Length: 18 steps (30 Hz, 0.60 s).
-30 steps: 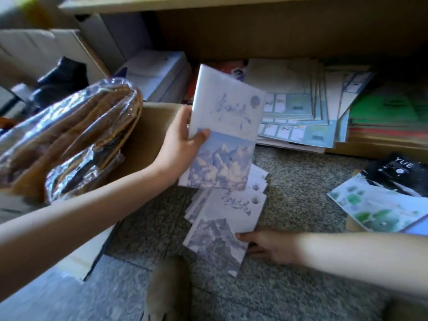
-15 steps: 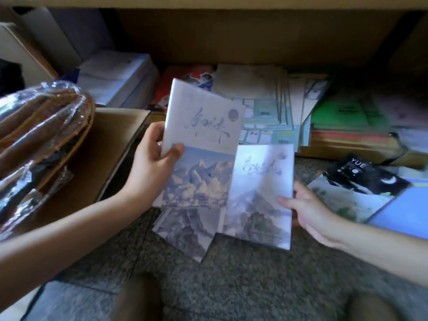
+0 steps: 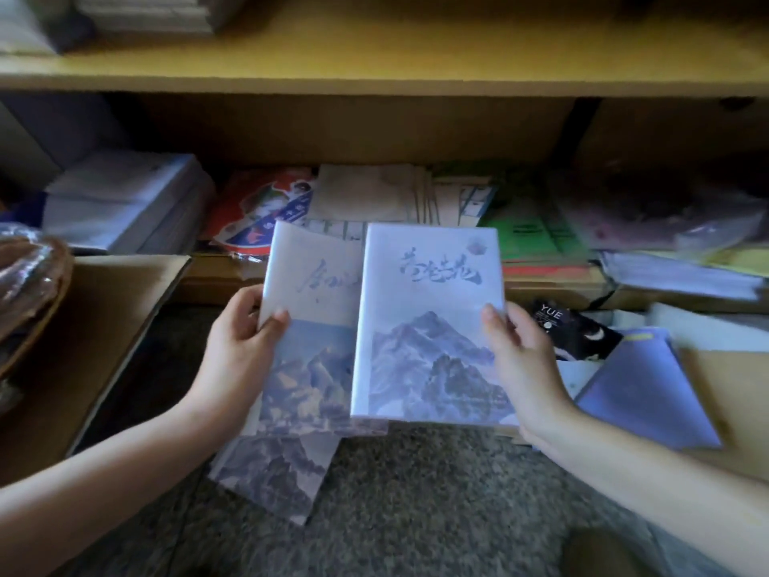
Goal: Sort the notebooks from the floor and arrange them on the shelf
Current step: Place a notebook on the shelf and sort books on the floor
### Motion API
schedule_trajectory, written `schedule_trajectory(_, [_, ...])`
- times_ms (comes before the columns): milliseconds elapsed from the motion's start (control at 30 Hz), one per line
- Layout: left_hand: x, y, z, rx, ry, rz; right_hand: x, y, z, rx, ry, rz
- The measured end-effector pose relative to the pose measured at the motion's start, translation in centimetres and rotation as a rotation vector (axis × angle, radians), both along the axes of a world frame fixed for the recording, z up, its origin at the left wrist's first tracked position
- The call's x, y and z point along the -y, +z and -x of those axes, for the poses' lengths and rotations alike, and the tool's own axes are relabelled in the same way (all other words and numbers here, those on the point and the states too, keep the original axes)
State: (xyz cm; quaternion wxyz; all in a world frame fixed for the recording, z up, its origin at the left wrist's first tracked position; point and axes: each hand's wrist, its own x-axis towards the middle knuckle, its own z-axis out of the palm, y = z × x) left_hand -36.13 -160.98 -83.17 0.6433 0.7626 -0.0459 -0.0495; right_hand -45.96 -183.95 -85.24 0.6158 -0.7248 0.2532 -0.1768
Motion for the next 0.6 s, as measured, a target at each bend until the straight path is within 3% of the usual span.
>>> schedule_trajectory(133, [2.1,-0.1,0.3,-0.143,0.062,0.059,-0.7,-0.5,-2.1,-0.089,-0.035,-0.135])
schedule_trajectory(300, [4.8,0.1,0.4,-0.231,0.098,0.085,0.1,0.4,-3.4,-0.058,-0.027,-0.162])
schedule_trajectory(600, [5.9,1.1,0.1,-0.199,0.039,0.136,-0.5,0.7,-3.3,0.033,0.301,-0.274])
